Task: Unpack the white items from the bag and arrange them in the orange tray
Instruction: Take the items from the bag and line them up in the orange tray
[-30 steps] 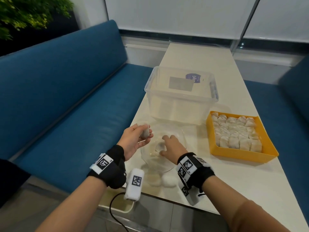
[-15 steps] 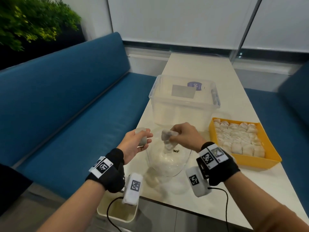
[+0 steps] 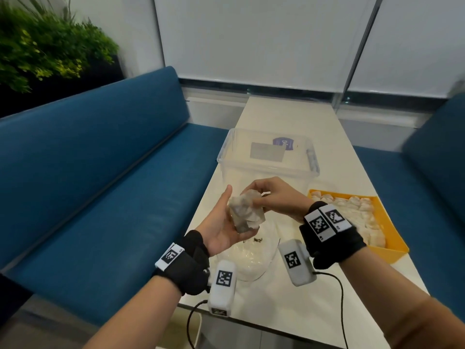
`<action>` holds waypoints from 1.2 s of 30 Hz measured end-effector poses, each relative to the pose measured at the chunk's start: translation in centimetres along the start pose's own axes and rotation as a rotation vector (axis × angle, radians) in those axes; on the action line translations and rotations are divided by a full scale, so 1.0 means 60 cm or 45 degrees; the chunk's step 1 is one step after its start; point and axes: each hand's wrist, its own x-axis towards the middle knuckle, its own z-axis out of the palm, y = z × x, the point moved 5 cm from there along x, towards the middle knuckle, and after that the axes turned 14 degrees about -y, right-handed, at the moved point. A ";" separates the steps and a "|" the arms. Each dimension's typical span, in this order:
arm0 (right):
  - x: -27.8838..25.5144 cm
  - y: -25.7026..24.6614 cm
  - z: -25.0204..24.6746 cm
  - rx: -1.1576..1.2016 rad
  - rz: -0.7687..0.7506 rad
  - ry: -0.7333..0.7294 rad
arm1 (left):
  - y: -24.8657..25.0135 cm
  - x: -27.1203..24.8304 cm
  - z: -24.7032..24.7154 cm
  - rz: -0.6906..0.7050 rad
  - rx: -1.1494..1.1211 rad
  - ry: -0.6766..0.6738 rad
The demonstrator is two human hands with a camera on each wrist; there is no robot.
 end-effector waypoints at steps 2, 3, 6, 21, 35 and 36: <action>0.000 0.001 -0.007 -0.079 0.011 0.042 | 0.001 -0.002 0.005 0.027 -0.040 -0.041; -0.001 0.000 -0.011 -0.135 0.019 0.068 | 0.002 -0.003 0.006 0.049 -0.049 -0.042; -0.005 -0.007 -0.026 -0.231 0.008 0.148 | 0.005 -0.003 0.002 0.133 -0.030 0.003; -0.052 -0.048 -0.085 0.012 -0.157 0.069 | 0.014 0.010 0.043 0.126 0.032 -0.069; -0.113 -0.007 -0.165 -0.016 -0.106 0.188 | 0.027 0.053 0.105 0.286 0.642 -0.019; -0.118 -0.002 -0.169 -0.091 -0.091 0.180 | 0.026 0.057 0.110 0.305 0.677 0.000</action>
